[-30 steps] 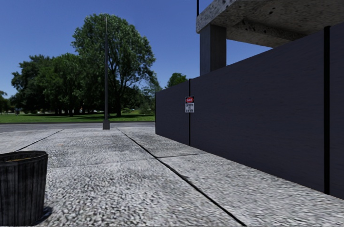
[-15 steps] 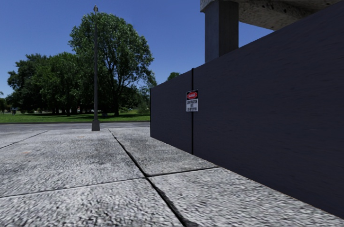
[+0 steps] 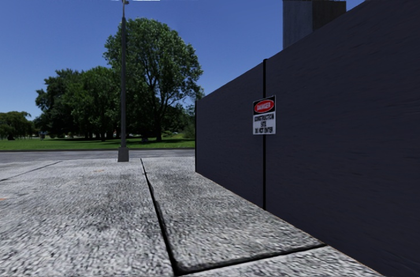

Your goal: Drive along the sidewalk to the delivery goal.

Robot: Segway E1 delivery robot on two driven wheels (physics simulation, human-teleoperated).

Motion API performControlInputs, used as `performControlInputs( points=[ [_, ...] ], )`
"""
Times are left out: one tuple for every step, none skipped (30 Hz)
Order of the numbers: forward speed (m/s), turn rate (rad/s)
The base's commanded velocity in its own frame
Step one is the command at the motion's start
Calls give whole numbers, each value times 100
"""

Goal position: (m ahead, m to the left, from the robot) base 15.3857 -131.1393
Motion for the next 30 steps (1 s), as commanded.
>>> performControlInputs(
  points=[
    [200,40],
    [200,40],
    [200,40],
    [200,40],
    [200,40],
    [200,41],
    [200,41],
    [200,41],
    [200,41],
    [200,41],
    [200,41],
    [200,41],
    [200,41],
    [200,41],
    [200,41],
    [200,41],
    [200,41],
    [200,41],
    [200,41],
    [200,41],
    [200,41],
    [200,41],
    [200,41],
    [200,41],
    [200,41],
    [200,41],
    [200,41],
    [200,41],
    [200,41],
    [200,39]
  ],
)
